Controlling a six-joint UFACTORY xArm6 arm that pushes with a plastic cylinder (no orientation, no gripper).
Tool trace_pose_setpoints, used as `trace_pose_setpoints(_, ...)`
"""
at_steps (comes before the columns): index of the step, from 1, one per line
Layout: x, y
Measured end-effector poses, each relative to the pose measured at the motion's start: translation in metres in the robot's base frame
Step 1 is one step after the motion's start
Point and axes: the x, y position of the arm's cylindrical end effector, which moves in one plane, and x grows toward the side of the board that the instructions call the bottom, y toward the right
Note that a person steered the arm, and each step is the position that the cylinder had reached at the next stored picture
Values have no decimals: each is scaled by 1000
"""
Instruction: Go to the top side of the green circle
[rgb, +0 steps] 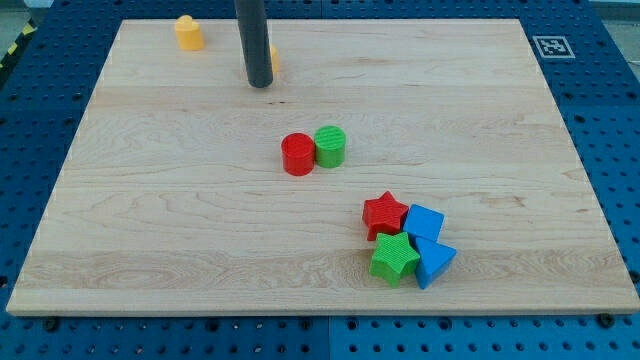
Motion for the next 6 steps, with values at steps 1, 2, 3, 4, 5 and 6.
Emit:
trace_pose_setpoints(1,12,62)
trace_pose_setpoints(2,14,120)
trace_pose_setpoints(3,19,136)
trace_pose_setpoints(4,53,90)
trace_pose_setpoints(5,61,79)
trace_pose_setpoints(6,61,78)
